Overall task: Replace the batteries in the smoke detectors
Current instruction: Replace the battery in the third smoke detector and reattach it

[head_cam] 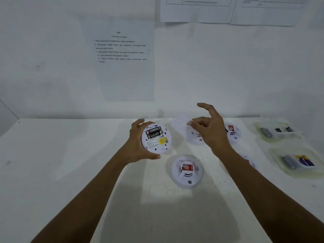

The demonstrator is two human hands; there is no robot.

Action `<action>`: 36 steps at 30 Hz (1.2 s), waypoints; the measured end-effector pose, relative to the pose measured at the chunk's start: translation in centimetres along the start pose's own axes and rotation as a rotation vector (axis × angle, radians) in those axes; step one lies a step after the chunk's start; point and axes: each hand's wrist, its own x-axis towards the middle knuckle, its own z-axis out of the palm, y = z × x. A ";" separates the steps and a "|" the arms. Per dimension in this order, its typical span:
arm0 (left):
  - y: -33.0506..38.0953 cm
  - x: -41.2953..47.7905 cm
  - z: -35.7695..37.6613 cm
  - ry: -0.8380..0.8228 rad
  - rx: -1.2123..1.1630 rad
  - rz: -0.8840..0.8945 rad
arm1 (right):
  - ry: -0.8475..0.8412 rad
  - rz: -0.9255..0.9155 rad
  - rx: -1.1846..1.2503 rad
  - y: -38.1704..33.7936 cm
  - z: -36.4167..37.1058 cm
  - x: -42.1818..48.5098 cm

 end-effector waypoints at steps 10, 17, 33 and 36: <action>4.1 2.2 4.9 -0.022 -0.042 0.118 | -0.137 -0.224 -0.329 0.1 -0.6 -1.7; 5.2 2.6 6.6 0.011 -0.036 0.148 | -0.096 -0.365 -0.568 1.5 -1.3 -2.6; 7.1 2.3 6.7 -0.007 -0.137 0.025 | -0.169 -0.147 -0.517 -1.1 -1.1 -2.8; 7.3 2.0 6.5 0.004 -0.116 0.012 | -0.155 -0.059 -0.417 -0.9 -0.6 -2.8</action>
